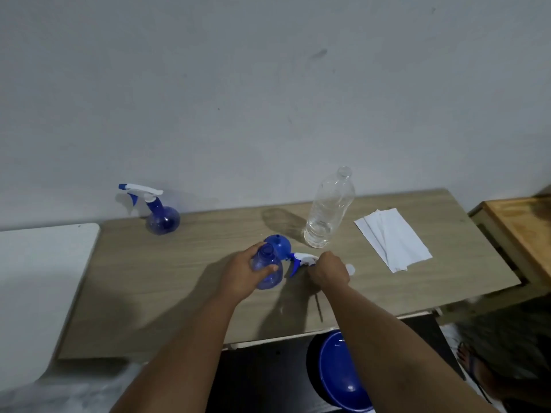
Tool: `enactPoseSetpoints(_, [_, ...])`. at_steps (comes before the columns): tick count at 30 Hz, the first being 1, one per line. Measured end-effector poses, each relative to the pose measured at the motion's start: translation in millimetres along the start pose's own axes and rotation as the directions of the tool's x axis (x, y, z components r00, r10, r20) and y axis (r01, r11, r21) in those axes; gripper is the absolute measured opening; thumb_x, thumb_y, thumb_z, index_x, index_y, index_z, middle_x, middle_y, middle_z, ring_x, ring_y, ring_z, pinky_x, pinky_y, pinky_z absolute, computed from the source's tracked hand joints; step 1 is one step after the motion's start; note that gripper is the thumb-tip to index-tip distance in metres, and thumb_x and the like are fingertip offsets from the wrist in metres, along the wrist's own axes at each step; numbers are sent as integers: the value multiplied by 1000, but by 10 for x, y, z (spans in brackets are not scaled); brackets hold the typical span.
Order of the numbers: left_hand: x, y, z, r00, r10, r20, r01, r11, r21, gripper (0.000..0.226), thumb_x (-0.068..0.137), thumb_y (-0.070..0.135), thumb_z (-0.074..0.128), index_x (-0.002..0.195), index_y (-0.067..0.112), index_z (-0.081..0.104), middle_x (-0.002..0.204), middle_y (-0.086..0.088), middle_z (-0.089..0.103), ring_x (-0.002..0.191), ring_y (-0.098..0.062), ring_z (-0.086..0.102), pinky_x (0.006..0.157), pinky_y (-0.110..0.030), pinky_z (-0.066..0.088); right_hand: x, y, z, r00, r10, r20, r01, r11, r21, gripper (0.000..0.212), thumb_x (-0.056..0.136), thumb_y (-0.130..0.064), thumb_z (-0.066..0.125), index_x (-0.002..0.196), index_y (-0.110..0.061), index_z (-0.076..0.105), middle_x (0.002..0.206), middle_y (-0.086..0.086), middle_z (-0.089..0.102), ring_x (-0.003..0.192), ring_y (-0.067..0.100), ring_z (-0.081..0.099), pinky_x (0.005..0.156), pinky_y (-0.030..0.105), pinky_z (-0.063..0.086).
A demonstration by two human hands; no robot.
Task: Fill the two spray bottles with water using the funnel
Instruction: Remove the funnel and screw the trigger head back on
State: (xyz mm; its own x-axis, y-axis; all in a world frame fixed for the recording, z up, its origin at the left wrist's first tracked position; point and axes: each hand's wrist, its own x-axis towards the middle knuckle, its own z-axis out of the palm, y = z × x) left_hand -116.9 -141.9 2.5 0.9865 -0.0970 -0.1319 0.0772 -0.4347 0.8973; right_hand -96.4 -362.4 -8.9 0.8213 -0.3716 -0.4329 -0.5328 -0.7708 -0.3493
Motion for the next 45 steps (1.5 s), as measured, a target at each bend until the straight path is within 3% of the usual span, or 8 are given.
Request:
enactPoseSetpoints(8, [-91,92,58,998,-51,-42,50,998,-40,54,77,16,84,127,26,66,108,11,73,97,-5,67,84,-14,48,-144,-387,-647,982,-189,3,176,921,348,24,78,-24,78,62,-9,68,55,3,57,56,21,54,60,33,48])
enactPoseSetpoints(16, [-79,92,75,995,-98,-35,96,994,-58,47,73,27,83,117,36,68,96,15,76,91,2,70,86,-25,53,-645,-1088,-960,906,-404,-128,286,358,889,31,91,-10,79,120,-3,68,91,9,72,80,18,70,72,33,62])
enactPoseSetpoints(21, [-106,205,51,992,-124,-9,123,991,-58,44,79,19,77,92,58,61,95,16,75,96,-9,69,92,-30,52,-780,-1211,-905,868,-438,-233,357,225,907,19,93,-4,75,99,-22,71,96,9,72,83,21,70,74,34,63])
enactPoseSetpoints(26, [-88,190,40,992,-127,-4,127,990,-60,59,78,21,80,82,76,56,91,21,73,97,-14,68,95,-33,52,-789,-1263,-963,853,-423,-306,401,155,903,21,93,-7,76,112,-15,72,102,13,74,85,22,72,75,35,63])
enactPoseSetpoints(30, [-97,242,30,991,-130,-15,129,990,-51,55,79,24,80,80,73,57,95,13,72,97,-16,68,97,-36,52,-793,-1266,-979,848,-422,-321,409,138,902,24,93,-7,76,116,-7,71,106,20,74,87,23,74,76,35,63])
enactPoseSetpoints(35, [-130,284,6,992,-126,-9,125,991,-43,63,81,19,77,80,78,53,78,36,68,88,1,65,87,-28,51,-737,-1102,-723,862,-433,-265,409,283,868,21,86,-2,81,100,-13,70,98,8,73,81,23,72,79,45,65])
enactPoseSetpoints(41, [-138,226,11,994,-104,-26,102,993,-60,28,76,31,84,96,38,67,90,13,73,89,-8,69,80,-32,55,-630,-696,-264,816,-565,-121,448,486,750,24,84,5,76,106,-4,78,100,9,81,95,20,77,93,44,61])
enactPoseSetpoints(45, [-172,245,-5,995,-97,-38,91,988,-127,28,80,17,81,97,36,70,80,19,72,73,7,63,64,-15,46,-593,-550,-122,821,-564,-87,422,497,759,23,84,5,79,106,0,78,104,14,80,103,30,76,96,49,59])
